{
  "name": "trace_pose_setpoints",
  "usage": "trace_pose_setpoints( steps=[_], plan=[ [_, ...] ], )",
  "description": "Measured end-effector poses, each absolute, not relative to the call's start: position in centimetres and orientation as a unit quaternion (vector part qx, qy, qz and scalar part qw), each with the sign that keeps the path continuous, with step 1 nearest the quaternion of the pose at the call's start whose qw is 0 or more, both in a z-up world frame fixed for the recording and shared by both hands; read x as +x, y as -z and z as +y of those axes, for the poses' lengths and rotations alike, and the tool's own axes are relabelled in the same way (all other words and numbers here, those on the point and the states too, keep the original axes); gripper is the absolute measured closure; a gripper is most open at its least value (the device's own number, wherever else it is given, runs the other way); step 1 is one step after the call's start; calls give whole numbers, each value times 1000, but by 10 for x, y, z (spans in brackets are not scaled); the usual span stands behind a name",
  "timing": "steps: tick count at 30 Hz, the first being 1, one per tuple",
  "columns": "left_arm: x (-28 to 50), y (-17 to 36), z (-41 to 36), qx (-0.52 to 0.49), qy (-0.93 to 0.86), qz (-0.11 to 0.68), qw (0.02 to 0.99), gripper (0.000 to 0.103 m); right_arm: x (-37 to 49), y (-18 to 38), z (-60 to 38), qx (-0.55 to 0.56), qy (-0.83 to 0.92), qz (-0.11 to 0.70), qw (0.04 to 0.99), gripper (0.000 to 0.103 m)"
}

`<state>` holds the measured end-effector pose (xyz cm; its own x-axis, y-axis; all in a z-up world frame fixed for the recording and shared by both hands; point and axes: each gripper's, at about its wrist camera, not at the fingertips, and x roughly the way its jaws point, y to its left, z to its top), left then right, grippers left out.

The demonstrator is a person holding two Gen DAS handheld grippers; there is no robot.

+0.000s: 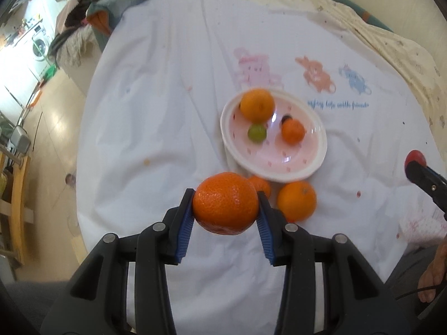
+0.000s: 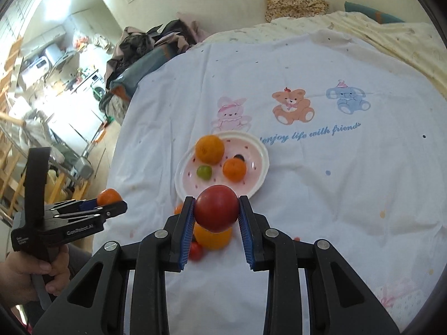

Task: Organize fruits
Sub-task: 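Lower mandarin and red tomato into the pink bowl and open both grippers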

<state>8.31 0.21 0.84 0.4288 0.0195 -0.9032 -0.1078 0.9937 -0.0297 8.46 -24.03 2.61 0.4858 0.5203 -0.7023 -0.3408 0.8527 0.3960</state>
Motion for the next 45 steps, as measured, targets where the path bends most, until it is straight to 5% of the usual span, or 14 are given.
trace_pose_setpoints(
  steps=[21, 32, 45],
  plan=[
    [195, 35, -14, -6, -1, 546, 837, 65, 213, 29, -212, 105, -260, 503, 818, 71],
    [201, 105, -37, -34, 31, 623, 780, 65, 243, 90, -202, 99, -239, 574, 777, 71],
    [201, 116, -54, -3, 56, 632, 773, 64, 245, 103, -206, 111, -232, 590, 765, 70]
  ],
)
